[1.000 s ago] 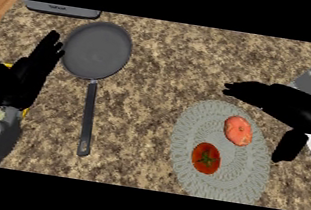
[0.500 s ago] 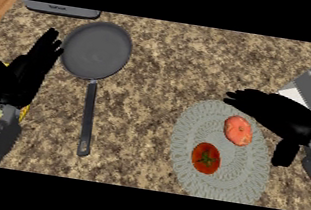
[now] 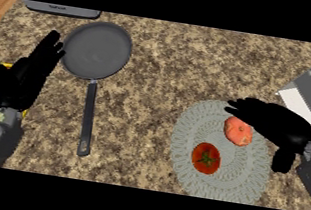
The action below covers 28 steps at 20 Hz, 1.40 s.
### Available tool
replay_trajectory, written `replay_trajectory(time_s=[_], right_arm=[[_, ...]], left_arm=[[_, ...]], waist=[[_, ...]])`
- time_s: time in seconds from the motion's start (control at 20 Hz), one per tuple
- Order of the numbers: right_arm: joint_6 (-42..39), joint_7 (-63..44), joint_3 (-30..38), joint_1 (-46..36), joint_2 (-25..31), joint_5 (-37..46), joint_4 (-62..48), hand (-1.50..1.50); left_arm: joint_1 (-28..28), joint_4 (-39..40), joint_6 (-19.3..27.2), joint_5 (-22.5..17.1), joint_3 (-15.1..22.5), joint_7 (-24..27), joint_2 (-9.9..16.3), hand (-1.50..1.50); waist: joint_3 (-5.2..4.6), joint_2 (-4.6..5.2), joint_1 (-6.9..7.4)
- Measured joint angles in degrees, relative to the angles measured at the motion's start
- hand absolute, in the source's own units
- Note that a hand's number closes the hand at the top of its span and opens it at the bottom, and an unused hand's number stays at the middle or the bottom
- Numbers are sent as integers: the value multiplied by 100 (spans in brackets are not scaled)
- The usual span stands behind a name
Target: Pick the squash from the placemat and place it in the tiered shelf
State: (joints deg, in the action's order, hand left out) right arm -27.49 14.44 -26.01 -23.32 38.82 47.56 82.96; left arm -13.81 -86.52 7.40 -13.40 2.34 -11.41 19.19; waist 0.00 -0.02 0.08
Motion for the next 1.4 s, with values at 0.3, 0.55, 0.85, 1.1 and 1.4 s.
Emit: replay_trajectory(time_s=[0.3,0.55,0.85,1.1,1.4], right_arm=[[82,246,303,179,-336,406,-216,-150],[109,342,457,141,-728,808,-501,-150],[423,660,575,40,-1123,1282,-1270,-150],[629,844,674,-111,-1476,1630,-1925,-150],[920,1155,762,-176,-1610,2023,-2450,150]], left_arm=[[-31,-13,-196,54,-219,-88,-69,0],[116,-68,-297,198,-295,-41,-196,0],[50,-19,-415,300,-402,-63,-307,0],[-51,28,-462,408,-473,-120,-401,0],[23,118,-595,468,-575,4,-493,0]], waist=[[0,2,0],[0,2,8],[0,6,16],[1,8,15],[-29,-24,17]])
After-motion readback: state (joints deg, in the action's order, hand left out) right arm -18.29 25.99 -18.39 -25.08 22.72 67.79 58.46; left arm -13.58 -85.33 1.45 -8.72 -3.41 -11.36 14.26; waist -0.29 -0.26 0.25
